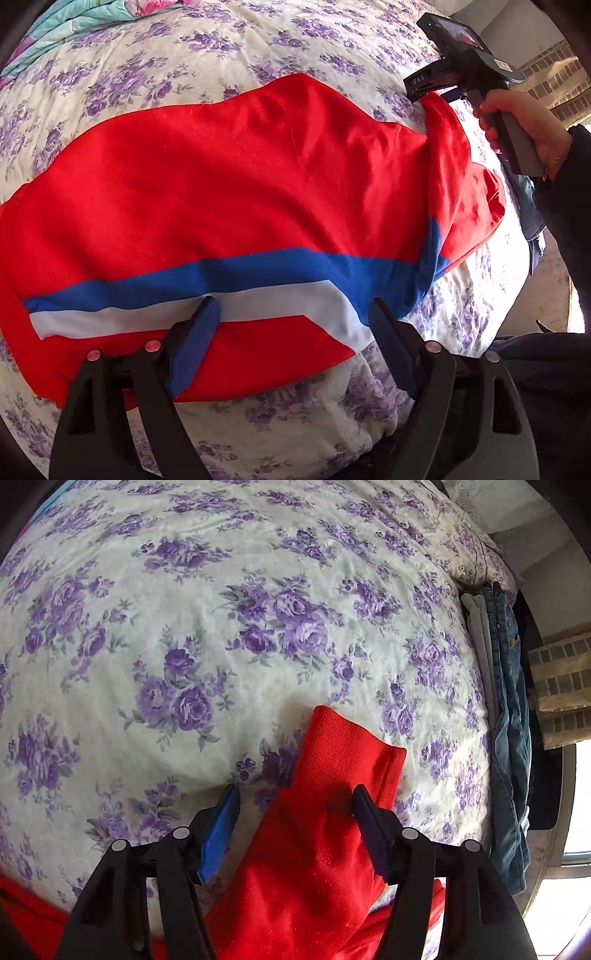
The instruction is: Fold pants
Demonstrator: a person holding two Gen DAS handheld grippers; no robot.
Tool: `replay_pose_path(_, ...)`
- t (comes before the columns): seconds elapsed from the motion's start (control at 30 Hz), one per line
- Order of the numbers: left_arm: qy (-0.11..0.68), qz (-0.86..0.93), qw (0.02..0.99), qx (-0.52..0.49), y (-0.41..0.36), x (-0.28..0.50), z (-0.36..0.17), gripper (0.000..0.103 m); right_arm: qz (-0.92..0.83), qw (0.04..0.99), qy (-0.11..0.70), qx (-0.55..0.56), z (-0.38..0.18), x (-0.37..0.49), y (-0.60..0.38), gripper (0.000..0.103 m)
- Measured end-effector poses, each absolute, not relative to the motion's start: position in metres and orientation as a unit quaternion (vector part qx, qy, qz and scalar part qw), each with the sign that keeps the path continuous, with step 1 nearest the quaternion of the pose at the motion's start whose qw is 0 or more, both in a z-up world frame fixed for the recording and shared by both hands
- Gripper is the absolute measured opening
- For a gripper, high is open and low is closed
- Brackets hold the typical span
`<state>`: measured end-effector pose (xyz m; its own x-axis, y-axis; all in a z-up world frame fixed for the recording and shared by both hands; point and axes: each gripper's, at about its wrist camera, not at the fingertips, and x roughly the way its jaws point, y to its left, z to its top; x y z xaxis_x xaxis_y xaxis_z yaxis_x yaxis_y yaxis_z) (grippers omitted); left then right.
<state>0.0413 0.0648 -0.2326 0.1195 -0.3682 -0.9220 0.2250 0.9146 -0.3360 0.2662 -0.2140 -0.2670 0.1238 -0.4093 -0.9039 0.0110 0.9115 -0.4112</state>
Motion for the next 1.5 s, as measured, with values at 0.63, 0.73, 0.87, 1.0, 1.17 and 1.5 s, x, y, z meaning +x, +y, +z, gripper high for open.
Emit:
replay_pose_path(0.63,0.633,-0.204,0.744,-0.072,0.071,0.041,-0.232,0.081,-0.021,0.827,0.543,0.145,-0.167,0.098,-0.406,0.017)
replay_pose_path(0.73,0.635,-0.204,0.742,-0.075,0.072,0.041,-0.232,0.081,-0.043,0.81,0.555,0.184,-0.206,0.057,-0.434,0.016)
replay_pose_path(0.87,0.644,-0.193,0.739,-0.039,0.061,0.042,-0.23,0.081,-0.064,0.777,0.583,0.231,-0.266,0.026,-0.442,0.014)
replay_pose_path(1.0,0.652,-0.194,0.733,-0.007,0.045,0.042,-0.222,0.078,-0.058,0.791,0.565,0.227,-0.262,0.023,-0.439,0.014)
replay_pose_path(1.17,0.629,-0.237,0.741,-0.011,0.013,0.045,-0.2,0.077,-0.054,0.788,0.573,0.216,-0.262,0.027,-0.437,0.014)
replay_pose_path(1.5,0.653,-0.224,0.722,0.045,-0.031,0.035,-0.246,0.078,-0.041,0.782,0.621,-0.025,-0.191,0.033,-0.356,0.059)
